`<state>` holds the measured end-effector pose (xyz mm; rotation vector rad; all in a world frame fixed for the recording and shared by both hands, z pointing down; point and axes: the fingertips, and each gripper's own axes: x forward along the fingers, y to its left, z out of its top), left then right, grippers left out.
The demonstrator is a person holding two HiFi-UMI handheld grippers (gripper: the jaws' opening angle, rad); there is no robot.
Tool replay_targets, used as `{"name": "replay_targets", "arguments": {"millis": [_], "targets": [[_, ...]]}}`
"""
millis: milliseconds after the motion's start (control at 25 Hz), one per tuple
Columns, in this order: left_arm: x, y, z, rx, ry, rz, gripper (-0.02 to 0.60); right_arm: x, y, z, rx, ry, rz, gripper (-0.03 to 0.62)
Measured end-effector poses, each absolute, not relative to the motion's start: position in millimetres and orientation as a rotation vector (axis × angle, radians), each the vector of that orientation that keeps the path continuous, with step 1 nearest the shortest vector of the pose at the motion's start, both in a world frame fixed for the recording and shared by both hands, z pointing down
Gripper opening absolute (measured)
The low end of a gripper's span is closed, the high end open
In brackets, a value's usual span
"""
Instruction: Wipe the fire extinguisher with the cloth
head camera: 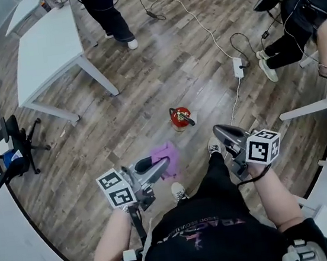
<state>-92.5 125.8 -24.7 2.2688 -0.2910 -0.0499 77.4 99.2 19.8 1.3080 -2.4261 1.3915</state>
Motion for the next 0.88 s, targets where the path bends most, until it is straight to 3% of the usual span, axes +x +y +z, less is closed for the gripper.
{"name": "replay_targets", "arguments": {"millis": [360, 880], "targets": [[-156, 208, -24, 2.217, -0.244, -0.065, 0.074, 6, 199, 9, 1.352, -2.359, 1.393, 0.005], [-157, 285, -29, 2.235, -0.228, -0.073, 0.072, -18, 285, -9, 1.349, -2.395, 1.298, 0.005]]}}
